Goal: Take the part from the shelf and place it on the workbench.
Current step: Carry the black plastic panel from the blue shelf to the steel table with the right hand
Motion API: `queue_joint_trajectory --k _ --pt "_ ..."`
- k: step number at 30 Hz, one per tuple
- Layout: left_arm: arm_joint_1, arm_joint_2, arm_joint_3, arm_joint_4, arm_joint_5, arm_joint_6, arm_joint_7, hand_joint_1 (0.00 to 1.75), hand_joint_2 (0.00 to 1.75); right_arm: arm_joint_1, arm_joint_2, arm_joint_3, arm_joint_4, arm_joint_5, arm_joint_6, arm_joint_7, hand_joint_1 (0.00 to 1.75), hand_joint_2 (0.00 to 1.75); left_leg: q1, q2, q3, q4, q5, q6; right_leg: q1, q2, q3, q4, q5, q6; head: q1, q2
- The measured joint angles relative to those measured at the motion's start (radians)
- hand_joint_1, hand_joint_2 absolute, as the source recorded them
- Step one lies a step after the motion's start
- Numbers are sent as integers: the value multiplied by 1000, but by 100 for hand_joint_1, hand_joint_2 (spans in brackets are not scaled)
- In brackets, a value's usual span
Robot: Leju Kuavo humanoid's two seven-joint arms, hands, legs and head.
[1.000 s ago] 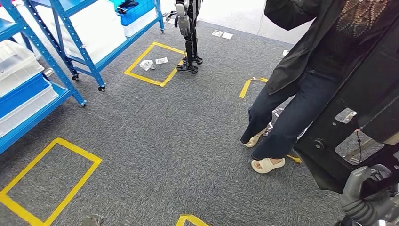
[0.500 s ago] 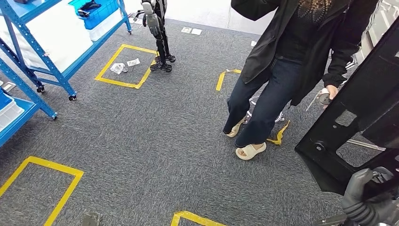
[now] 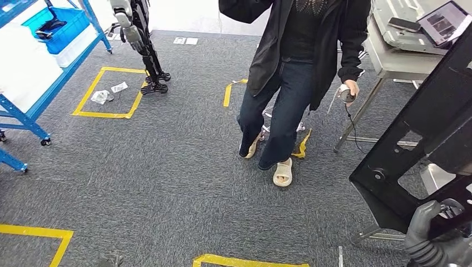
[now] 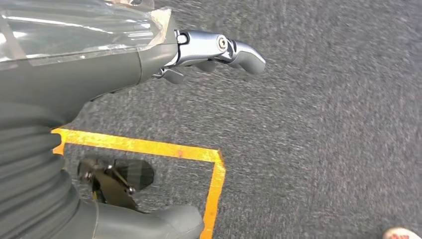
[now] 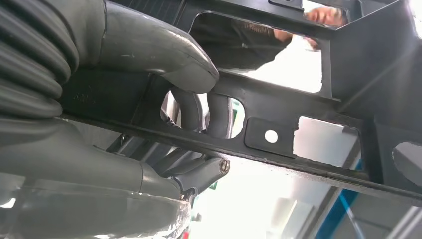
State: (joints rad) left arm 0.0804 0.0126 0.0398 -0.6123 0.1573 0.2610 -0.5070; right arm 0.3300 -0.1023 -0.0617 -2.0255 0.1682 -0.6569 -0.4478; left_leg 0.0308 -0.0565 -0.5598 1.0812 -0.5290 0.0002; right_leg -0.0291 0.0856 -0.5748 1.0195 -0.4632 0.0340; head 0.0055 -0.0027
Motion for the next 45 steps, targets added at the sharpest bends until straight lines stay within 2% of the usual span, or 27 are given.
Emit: queue_joint_trajectory --k 2,4,6,8,10,11,12,14,16,17,19,21,22,24,25,26,27,28,29,31,33,36,39,40,43,44,45 --pt "4 0 0 0 6 2 -2 0 175 7 0 0 -1 0 -2 0 175 175 -3 -18 14 -35 2 8 3 21 -10 2 4 15 1 0" --pt "7 0 0 0 9 3 -4 0 175 17 -1 1 -1 0 -3 0 175 175 -10 5 15 -42 9 26 -1 36 -21 -2 11 30 1 0" --pt "7 0 0 -1 9 5 -6 0 175 23 -3 1 -1 0 -4 0 175 175 -11 30 16 -50 18 45 -1 1 -46 33 -6 34 5 0" --pt "10 2 1 -2 11 8 -7 0 175 25 -6 1 -1 -4 -4 0 175 175 -14 56 14 -53 20 55 3 -51 -100 143 -55 28 9 0" --pt "16 2 1 -4 16 11 -7 0 175 29 -11 1 0 -18 -8 -2 175 175 -19 84 12 -53 20 57 3 -69 -153 259 -96 27 10 0" --pt "19 2 2 -6 19 12 -7 0 175 34 -15 2 0 -28 -12 -5 175 175 -20 96 12 -53 19 57 3 -72 -160 279 -100 30 10 0" --pt "22 1 3 -12 20 12 -7 0 175 39 -18 2 0 -35 -17 -9 175 175 -21 108 12 -53 19 57 3 -77 -144 258 -90 36 11 0" --pt "29 -1 4 -28 19 12 -6 0 175 46 -22 2 -1 -41 -27 -16 175 175 -21 130 14 -53 17 54 3 -105 -66 124 -49 45 11 0" --pt "38 -3 8 -52 10 12 -2 0 175 54 -21 1 -4 -34 -34 -19 175 175 -26 148 19 -53 12 45 10 -144 -5 15 -20 42 10 0" --pt "44 -4 12 -66 4 11 1 0 175 60 -19 0 -7 -29 -36 -19 175 175 -29 156 24 -54 10 40 14 -153 3 -2 -16 36 9 0" --pt "58 -8 23 -101 -10 7 12 0 175 78 -15 -6 -13 -24 -38 -19 175 175 -29 174 34 -59 6 29 19 -136 2 -4 -13 23 7 0" --pt "70 -14 35 -136 -25 -1 21 0 175 100 -11 -19 -17 -34 -39 -21 175 175 -24 155 34 -46 -11 17 9 -115 7 -9 -9 12 6 0" --pt "77 -16 42 -151 -32 -5 25 0 175 108 -9 -25 -19 -43 -40 -23 175 175 -22 129 20 -11 -35 13 4 -105 10 -12 -6 4 4 0" --pt "94 -20 55 -173 -40 -11 31 0 175 118 -4 -36 -20 -59 -41 -28 175 175 -19 75 -34 110 -102 10 2 -82 10 -13 -3 -7 2 0" --pt "103 -22 62 -180 -43 -14 34 0 175 122 -1 -41 -20 -63 -41 -31 175 175 -19 62 -66 176 -128 9 3 -69 9 -12 -2 -10 1 0" --pt "111 -23 67 -185 -46 -17 36 0 175 127 3 -45 -20 -66 -41 -33 175 175 -18 57 -87 214 -135 8 4 -56 10 -12 -2 -10 1 0" --pt "116 -25 73 -190 -51 -22 38 0 175 130 6 -49 -20 -69 -41 -36 175 175 -17 55 -93 219 -122 8 4 -42 10 -11 -2 -10 1 0" --pt "119 -27 80 -194 -56 -27 39 0 175 132 9 -52 -20 -71 -41 -38 175 175 -15 52 -82 186 -92 8 3 -28 12 -11 -2 -10 1 0" --pt "120 -29 87 -195 -63 -33 40 0 175 132 12 -55 -20 -73 -41 -39 175 175 -12 43 -58 127 -54 8 2 -16 13 -10 -3 -9 1 0" --pt "121 -33 101 -196 -75 -46 40 0 175 131 15 -60 -20 -76 -41 -42 175 175 -4 0 -10 10 1 8 5 8 11 -4 -5 -3 2 0" --pt "122 -36 112 -196 -84 -55 38 0 175 131 16 -64 -20 -77 -41 -45 175 175 -5 -23 6 -34 11 13 7 29 0 1 -6 10 4 0" --pt "121 -41 120 -196 -93 -64 36 0 175 133 16 -68 -20 -78 -41 -49 175 175 -17 0 8 -38 13 28 6 52 -14 -6 0 29 5 0" --pt "120 -41 120 -196 -95 -65 36 0 175 134 16 -68 -20 -78 -41 -49 175 175 -18 5 8 -40 15 32 6 56 -15 -6 1 32 5 0" --pt "120 -42 121 -196 -96 -65 36 0 175 135 16 -69 -20 -78 -41 -50 175 175 -17 11 10 -44 18 37 5 41 -18 2 -3 32 6 0" --pt "120 -48 128 -195 -102 -71 34 0 175 135 15 -73 -20 -78 -41 -52 175 175 -19 77 9 -54 27 56 6 -56 -110 204 -90 33 13 0" --pt "120 -50 130 -194 -103 -73 34 0 175 135 15 -74 -20 -77 -41 -52 175 175 -20 101 8 -54 26 58 7 -76 -125 240 -106 38 16 0" --pt "119 -52 131 -193 -103 -74 34 0 175 136 15 -74 -20 -77 -41 -52 175 175 -21 118 9 -54 25 56 6 -87 -103 205 -91 46 16 0"
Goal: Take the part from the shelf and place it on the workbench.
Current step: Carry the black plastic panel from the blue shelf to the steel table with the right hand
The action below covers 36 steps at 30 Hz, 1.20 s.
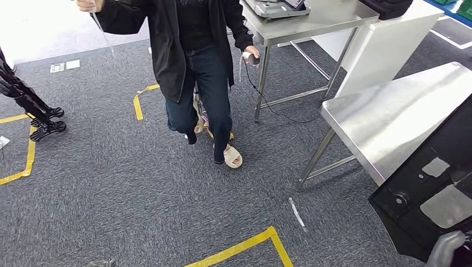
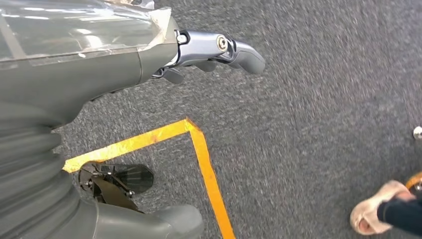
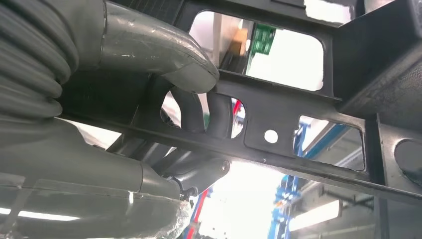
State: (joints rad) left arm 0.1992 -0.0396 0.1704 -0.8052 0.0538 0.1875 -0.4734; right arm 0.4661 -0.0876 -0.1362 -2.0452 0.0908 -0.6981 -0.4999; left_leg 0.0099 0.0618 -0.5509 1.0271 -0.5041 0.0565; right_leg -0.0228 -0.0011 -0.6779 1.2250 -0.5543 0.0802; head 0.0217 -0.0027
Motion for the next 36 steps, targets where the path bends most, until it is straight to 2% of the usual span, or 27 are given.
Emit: queue_joint_trajectory --k 2,3,4,6,7,9,10,11,12,13,14,15,16,17,19,20,21,22,24,26,28,29,30,31,33,35,36 --pt "-3 -2 0 3 -2 -3 0 0 175 1 0 -5 -1 0 0 0 175 175 -3 20 5 1 -5 -7 3 -46 79 -142 45 6 0 0" --pt "-5 -3 0 5 -5 -5 0 0 175 3 1 -9 -2 -1 0 -1 175 175 -6 28 9 1 -8 -12 6 -63 102 -185 60 1 -1 0" --pt "-8 -4 0 9 -9 -6 0 0 175 7 1 -14 -4 -2 0 -2 175 175 -8 36 14 1 -12 -18 10 -73 112 -205 67 -7 -3 0" --pt "-17 -7 0 16 -17 -9 -1 0 175 21 1 -26 -11 -8 0 -6 175 175 -8 54 24 -2 -17 -30 14 -56 110 -207 73 -24 -5 0" --pt "-24 -8 -1 19 -19 -11 -1 0 175 30 1 -32 -16 -12 0 -8 175 175 -5 50 26 1 -22 -36 11 -45 112 -210 75 -31 -5 0" --pt "-34 -11 -2 29 -23 -14 -2 0 175 44 2 -42 -25 -17 -1 -12 175 175 -1 4 4 56 -62 -45 1 -24 118 -214 81 -47 -8 0" --pt "-37 -11 -2 36 -25 -16 -3 0 175 48 3 -46 -29 -18 -1 -15 175 175 1 -27 -22 114 -95 -47 -1 -12 120 -214 82 -53 -9 0" --pt "-38 -12 -3 44 -26 -17 -3 0 175 50 4 -48 -31 -19 -1 -16 175 175 1 -48 -54 183 -128 -48 1 1 119 -214 83 -57 -10 0" --pt "-38 -13 -4 50 -27 -18 -3 0 175 53 5 -49 -32 -19 -1 -18 175 175 2 -58 -83 244 -150 -48 3 16 119 -214 83 -59 -11 0" --pt "-38 -13 -4 55 -27 -18 -3 0 175 57 5 -50 -33 -19 -1 -18 175 175 2 -62 -101 275 -152 -48 5 30 120 -214 83 -59 -11 0" --pt "-39 -13 -4 59 -27 -18 -3 0 175 60 5 -50 -33 -19 -1 -18 175 175 2 -64 -103 269 -135 -47 6 45 121 -213 82 -59 -11 0" --pt "-40 -13 -4 61 -27 -18 -3 0 175 62 5 -51 -33 -19 -1 -19 175 175 2 -68 -87 227 -101 -45 7 59 123 -213 82 -59 -11 0" --pt "-41 -13 -4 63 -28 -18 -3 0 175 63 6 -51 -33 -19 -1 -19 175 175 4 -81 -58 158 -61 -43 7 73 124 -212 82 -58 -11 0" --pt "-42 -13 -4 65 -28 -18 -3 0 175 63 6 -51 -34 -19 -1 -19 175 175 6 -107 -30 93 -32 -41 8 85 124 -211 82 -57 -11 0" --pt "-44 -13 -4 68 -28 -17 -3 0 175 64 6 -51 -36 -19 -1 -19 175 175 8 -148 1 16 -9 -38 10 107 117 -209 83 -50 -10 0" --pt "-44 -14 -5 70 -29 -17 -3 0 175 66 6 -52 -37 -19 -1 -19 175 175 4 -152 4 9 -13 -35 8 118 110 -209 84 -44 -10 0" --pt "-45 -14 -5 70 -29 -17 -3 0 175 68 7 -53 -38 -18 -1 -19 175 175 1 -140 6 5 -11 -29 6 130 105 -211 86 -36 -10 0" --pt "-48 -14 -5 71 -30 -17 -4 0 175 70 7 -55 -39 -17 -1 -20 175 175 -1 -127 10 0 -8 -21 3 131 100 -209 86 -30 -10 0" --pt "-53 -14 -4 72 -31 -17 -5 0 175 70 8 -60 -41 -14 -1 -20 175 175 0 -101 19 -11 -1 -6 5 93 81 -171 67 -26 -8 0" --pt "-55 -13 -3 78 -31 -18 -9 0 175 67 8 -63 -42 -7 -1 -17 175 175 -1 -73 21 -14 1 0 8 39 27 -62 16 -33 -4 0" --pt "-57 -13 -2 89 -34 -19 -18 0 175 66 10 -63 -42 4 1 -11 175 175 -3 -43 19 -14 0 1 7 20 -28 47 -21 -32 -3 0" --pt "-59 -13 -2 96 -37 -19 -23 0 175 66 11 -63 -43 10 2 -7 175 175 -3 -29 19 -14 -1 0 4 15 -33 57 -19 -26 -2 0" --pt "-62 -13 -3 102 -40 -19 -28 0 175 66 11 -63 -43 14 3 -4 175 175 -2 -17 19 -14 -2 -1 1 9 -18 28 -3 -17 -2 0" --pt "-65 -13 -3 107 -43 -19 -33 0 175 66 12 -63 -45 18 5 -1 175 175 -2 -6 21 -14 -4 -4 -2 -1 14 -34 21 -8 -2 0" --pt "-71 -12 -3 115 -45 -19 -41 0 175 63 12 -63 -49 25 8 5 175 175 -4 13 26 -12 -11 -14 -2 -39 82 -161 66 0 -2 0" --pt "-75 -9 -2 120 -48 -17 -45 0 175 59 13 -63 -52 32 12 11 175 175 -9 30 32 -13 -19 -27 2 -57 109 -208 82 -10 -3 0" --pt "-76 -8 -2 121 -50 -17 -47 0 175 57 14 -63 -54 36 14 14 175 175 -9 39 37 -15 -23 -32 5 -49 109 -209 84 -17 -4 0"
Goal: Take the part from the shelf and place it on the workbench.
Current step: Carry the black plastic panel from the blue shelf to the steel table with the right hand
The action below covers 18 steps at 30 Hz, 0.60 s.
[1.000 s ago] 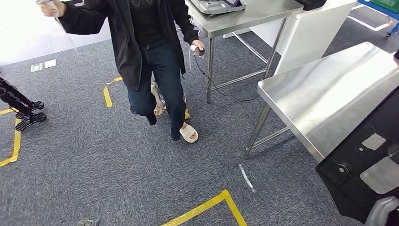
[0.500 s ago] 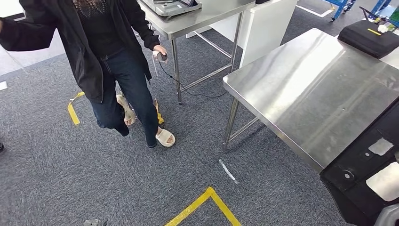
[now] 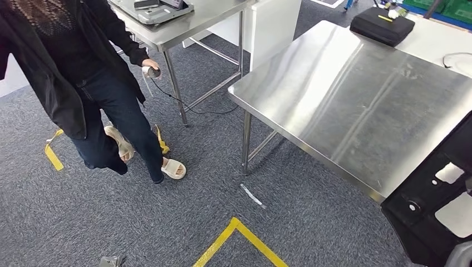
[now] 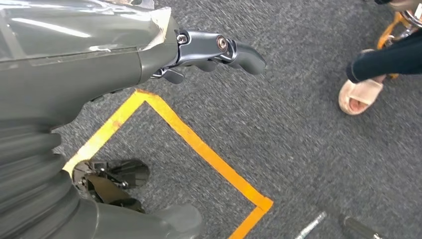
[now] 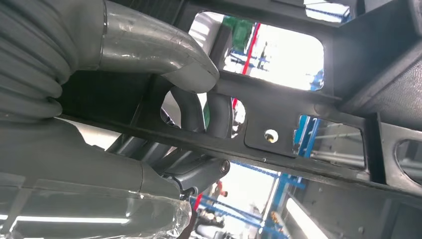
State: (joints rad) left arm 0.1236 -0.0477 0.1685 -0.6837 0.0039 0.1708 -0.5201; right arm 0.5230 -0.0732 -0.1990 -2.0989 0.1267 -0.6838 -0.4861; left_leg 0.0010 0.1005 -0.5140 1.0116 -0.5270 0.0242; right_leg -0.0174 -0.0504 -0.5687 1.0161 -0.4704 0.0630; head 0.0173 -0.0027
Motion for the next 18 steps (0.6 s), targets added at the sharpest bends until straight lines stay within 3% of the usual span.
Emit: queue_joint_trajectory --k 1,3,4,6,7,8,9,10,12,14,16,17,18 --pt "-1 0 0 1 -2 1 -1 0 175 -1 1 0 -2 4 1 3 175 175 3 6 5 -2 -3 -6 -3 13 1 0 1 -8 -1 0" --pt "-4 -1 1 1 -4 1 -1 0 175 -2 5 0 -8 11 2 7 175 175 10 -22 0 26 -28 -17 -8 33 3 -2 3 -20 -3 0" --pt "-4 -2 1 1 -5 1 0 0 175 -3 6 0 -12 13 2 9 175 175 13 -48 -19 68 -56 -21 -11 42 6 -3 4 -28 -4 0" --pt "1 -4 2 1 -7 1 1 0 175 -4 8 2 -15 17 3 11 175 175 12 -93 -85 203 -123 -22 -8 60 5 -3 5 -38 -6 0" --pt "6 -5 2 1 -7 0 3 0 175 -4 9 4 -16 17 3 11 175 175 12 -100 -118 263 -143 -20 -5 72 4 -3 4 -39 -7 0" --pt "10 -5 4 0 -7 -1 4 0 175 -4 10 5 -16 18 3 12 175 175 12 -103 -139 296 -145 -18 -3 84 5 -3 4 -39 -7 0" --pt "15 -5 6 0 -7 -2 6 0 175 -4 10 7 -16 19 3 14 175 175 12 -104 -143 291 -127 -16 -2 98 6 -2 4 -39 -7 0" --pt "18 -5 8 -3 -8 -3 8 0 175 -4 12 9 -16 20 3 15 175 175 12 -109 -129 249 -93 -12 -2 111 8 -2 4 -39 -8 0" --pt "21 -5 16 -11 -12 -8 12 0 175 -4 13 15 -17 22 2 19 175 175 13 -146 -77 116 -17 -6 1 135 10 1 3 -37 -8 0" --pt "27 -6 25 -21 -16 -12 17 0 175 -5 12 22 -18 19 2 23 175 175 12 -174 -45 33 17 -1 5 157 4 3 1 -31 -7 0" --pt "34 -8 32 -30 -20 -15 19 0 175 -3 10 24 -18 11 2 24 175 175 7 -159 -41 21 20 8 4 179 -5 1 2 -20 -5 0" --pt "36 -9 35 -35 -22 -16 19 0 175 -1 8 25 -18 7 1 24 175 175 6 -146 -37 18 23 16 3 174 -11 6 0 -16 -6 0" --pt "36 -10 37 -40 -23 -17 19 0 175 0 6 25 -19 4 0 24 175 175 6 -134 -34 13 27 23 4 154 -21 24 -9 -14 -3 0"
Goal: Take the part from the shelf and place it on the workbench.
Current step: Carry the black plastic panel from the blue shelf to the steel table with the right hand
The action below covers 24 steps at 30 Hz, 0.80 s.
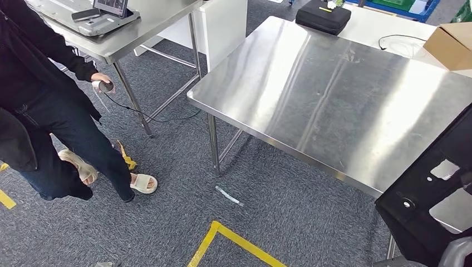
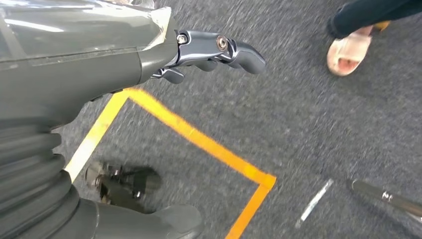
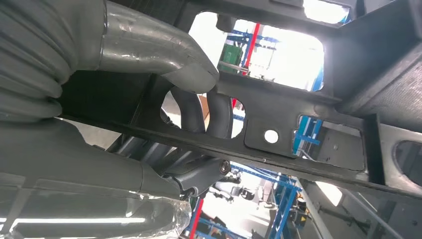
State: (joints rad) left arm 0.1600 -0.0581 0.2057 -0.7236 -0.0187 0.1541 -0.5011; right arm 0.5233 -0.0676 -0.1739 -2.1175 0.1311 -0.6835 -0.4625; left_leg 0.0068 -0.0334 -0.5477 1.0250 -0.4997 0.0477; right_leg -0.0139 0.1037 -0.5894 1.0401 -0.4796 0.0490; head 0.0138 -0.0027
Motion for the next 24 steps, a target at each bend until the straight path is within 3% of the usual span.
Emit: queue_joint_trajectory --k 1,3,5,6,8,9,11,12,14,16,18,20,21,22,23,24 --pt "1 -1 3 -4 0 -1 0 0 175 -1 -3 0 0 -2 0 0 175 175 1 13 2 -4 4 7 2 -27 -17 36 -19 -1 3 0" --pt "7 -2 8 -9 -1 -1 0 0 175 -5 -7 2 0 -3 0 -1 175 175 0 38 4 -6 5 14 3 -79 -79 162 -78 -7 8 0" --pt "14 -3 10 -10 -1 -1 0 0 175 -6 -9 4 0 -4 0 -1 175 175 -2 64 2 -6 4 15 0 -91 -132 268 -114 -4 9 0" --pt "16 -4 11 -10 -1 -1 0 0 175 -5 -9 5 1 -4 0 -1 175 175 -2 77 3 -6 2 14 -2 -95 -132 270 -109 3 9 0" --pt "16 -6 12 -11 -1 -2 0 0 175 -4 -10 6 0 -4 -1 -1 175 175 -1 97 7 -6 -2 9 -5 -115 -73 156 -61 22 10 0" --pt "16 -6 12 -12 -2 -3 0 0 175 -5 -11 7 0 -4 -1 -1 175 175 -3 107 10 -5 -5 4 -4 -140 -33 79 -33 27 10 0" --pt "19 -7 13 -17 -6 -4 2 0 175 -7 -11 9 0 -4 -4 -1 175 175 -9 125 17 -3 -14 -8 -1 -172 16 -9 -1 19 10 0" --pt "20 -7 14 -20 -9 -5 3 0 175 -7 -10 10 0 -4 -6 -1 175 175 -11 134 21 -4 -17 -14 3 -173 18 -18 4 11 9 0" --pt "20 -8 14 -28 -17 -7 5 0 175 -4 -10 12 -2 -3 -9 -1 175 175 -8 147 30 -4 -24 -25 0 -149 17 -19 8 -5 6 0" --pt "19 -10 14 -36 -22 -9 7 0 175 1 -8 12 -6 -2 -12 0 175 175 -1 110 19 34 -54 -36 -7 -127 21 -22 11 -18 4 0" --pt "24 -11 14 -38 -28 -12 11 0 175 2 -5 13 -10 -1 -13 0 175 175 2 55 -31 147 -117 -41 -7 -105 22 -23 14 -29 0 0" --pt "30 -12 13 -38 -32 -15 16 0 175 5 -1 13 -11 2 -13 1 175 175 2 37 -89 258 -159 -41 -3 -80 22 -22 14 -33 0 0" --pt "31 -12 13 -38 -34 -17 17 0 175 6 2 13 -12 4 -12 1 175 175 2 34 -100 272 -152 -39 -1 -67 23 -22 14 -33 0 0" --pt "31 -12 13 -39 -35 -18 19 0 175 8 5 13 -13 6 -11 1 175 175 2 31 -93 249 -126 -36 0 -53 24 -22 14 -33 -1 0" --pt "31 -13 13 -41 -37 -19 20 0 175 9 7 12 -14 8 -10 2 175 175 2 22 -70 193 -87 -32 0 -40 26 -21 14 -33 -1 0" --pt "31 -12 14 -43 -39 -20 21 0 175 9 9 12 -15 10 -8 2 175 175 3 -2 -40 125 -52 -26 0 -27 28 -21 14 -32 -1 0"
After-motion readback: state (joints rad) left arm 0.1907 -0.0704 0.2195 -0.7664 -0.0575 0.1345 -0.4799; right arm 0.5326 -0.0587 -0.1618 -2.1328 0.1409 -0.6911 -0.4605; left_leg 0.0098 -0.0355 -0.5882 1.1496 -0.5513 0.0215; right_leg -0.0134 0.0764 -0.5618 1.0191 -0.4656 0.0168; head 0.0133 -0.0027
